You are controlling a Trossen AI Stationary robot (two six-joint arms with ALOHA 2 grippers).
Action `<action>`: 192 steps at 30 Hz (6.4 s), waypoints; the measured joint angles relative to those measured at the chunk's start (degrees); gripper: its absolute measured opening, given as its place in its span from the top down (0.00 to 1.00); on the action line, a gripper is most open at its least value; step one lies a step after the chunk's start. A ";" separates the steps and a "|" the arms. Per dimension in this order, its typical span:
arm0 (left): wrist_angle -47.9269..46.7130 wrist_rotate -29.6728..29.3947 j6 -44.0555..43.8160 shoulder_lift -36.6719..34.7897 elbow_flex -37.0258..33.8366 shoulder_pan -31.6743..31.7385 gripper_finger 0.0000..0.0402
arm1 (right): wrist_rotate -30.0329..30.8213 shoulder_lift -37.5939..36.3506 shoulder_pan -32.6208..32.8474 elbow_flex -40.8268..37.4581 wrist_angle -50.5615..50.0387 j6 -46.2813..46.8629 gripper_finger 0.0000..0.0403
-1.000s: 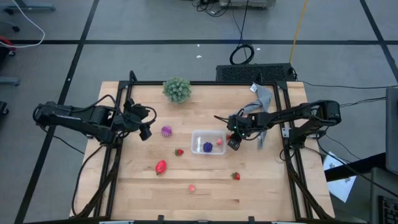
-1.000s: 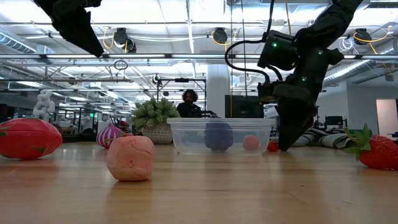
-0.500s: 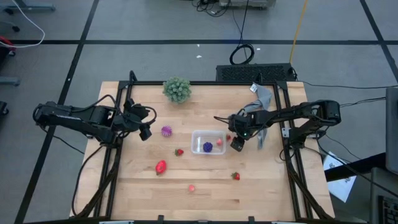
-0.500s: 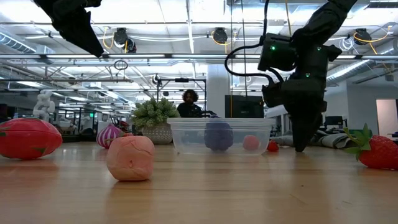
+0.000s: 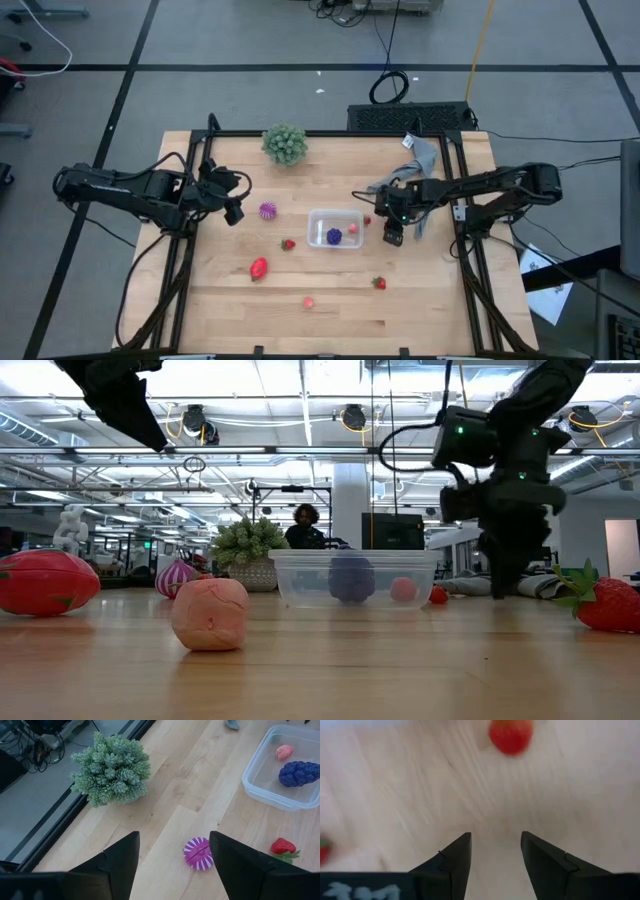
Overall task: Pick and placing Produce into tupperware
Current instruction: Put the top right strawberry into the transparent container
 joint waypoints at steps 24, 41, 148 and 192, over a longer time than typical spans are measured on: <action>0.57 -1.52 0.32 -0.01 0.00 0.00 0.39 | 2.31 -1.23 -0.11 0.40 8.48 -10.92 0.59; 0.66 -1.52 0.30 0.00 0.00 0.00 0.39 | 2.31 -1.22 -0.11 0.46 12.22 -11.52 0.59; 0.61 -1.52 1.33 0.00 0.00 0.00 0.39 | 2.80 7.21 -0.11 0.44 17.48 -8.50 0.77; 0.61 -1.52 1.79 -0.01 0.00 0.00 0.39 | 5.06 7.17 -2.59 0.44 12.58 -7.11 0.52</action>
